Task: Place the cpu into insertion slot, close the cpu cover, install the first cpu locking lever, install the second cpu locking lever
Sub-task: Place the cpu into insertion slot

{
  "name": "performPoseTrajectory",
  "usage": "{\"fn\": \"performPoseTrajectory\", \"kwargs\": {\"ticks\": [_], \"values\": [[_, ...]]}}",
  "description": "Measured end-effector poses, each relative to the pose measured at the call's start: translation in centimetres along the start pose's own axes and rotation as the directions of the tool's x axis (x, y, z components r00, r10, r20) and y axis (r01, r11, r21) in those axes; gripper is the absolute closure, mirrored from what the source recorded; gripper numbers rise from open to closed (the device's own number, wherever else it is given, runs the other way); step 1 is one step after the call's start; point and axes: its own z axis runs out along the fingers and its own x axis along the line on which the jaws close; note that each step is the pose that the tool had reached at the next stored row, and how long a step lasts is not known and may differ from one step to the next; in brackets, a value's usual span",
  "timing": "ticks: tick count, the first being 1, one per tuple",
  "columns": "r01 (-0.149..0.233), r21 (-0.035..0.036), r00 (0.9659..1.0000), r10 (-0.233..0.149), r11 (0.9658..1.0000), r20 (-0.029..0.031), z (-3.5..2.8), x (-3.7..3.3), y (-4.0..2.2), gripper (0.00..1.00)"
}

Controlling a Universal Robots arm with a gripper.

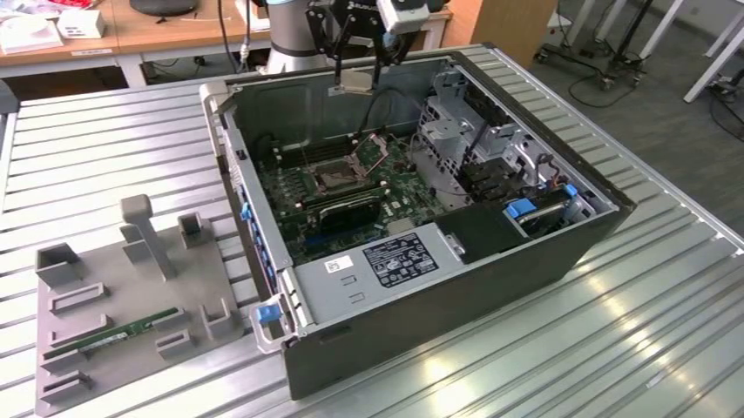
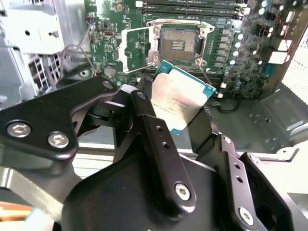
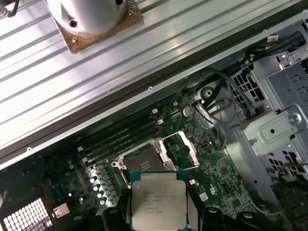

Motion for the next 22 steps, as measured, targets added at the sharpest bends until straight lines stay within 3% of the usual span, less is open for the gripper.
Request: {"fn": "performPoseTrajectory", "kwargs": {"ticks": [5,10,16,22], "values": [[-0.090,-0.0021,0.9959,0.090,0.9960,0.0080,0.22,-0.01,-0.02,0.45],[-0.174,-0.0047,0.9845,0.174,0.9847,0.0154,0.37,-0.01,-0.03,0.45],[-0.261,-0.0079,0.9649,0.261,0.9652,0.0229,0.50,-0.01,-0.04,0.45],[-0.350,-0.0119,0.9364,0.350,0.9369,0.0304,0.60,-0.01,-0.05,0.45]]}}
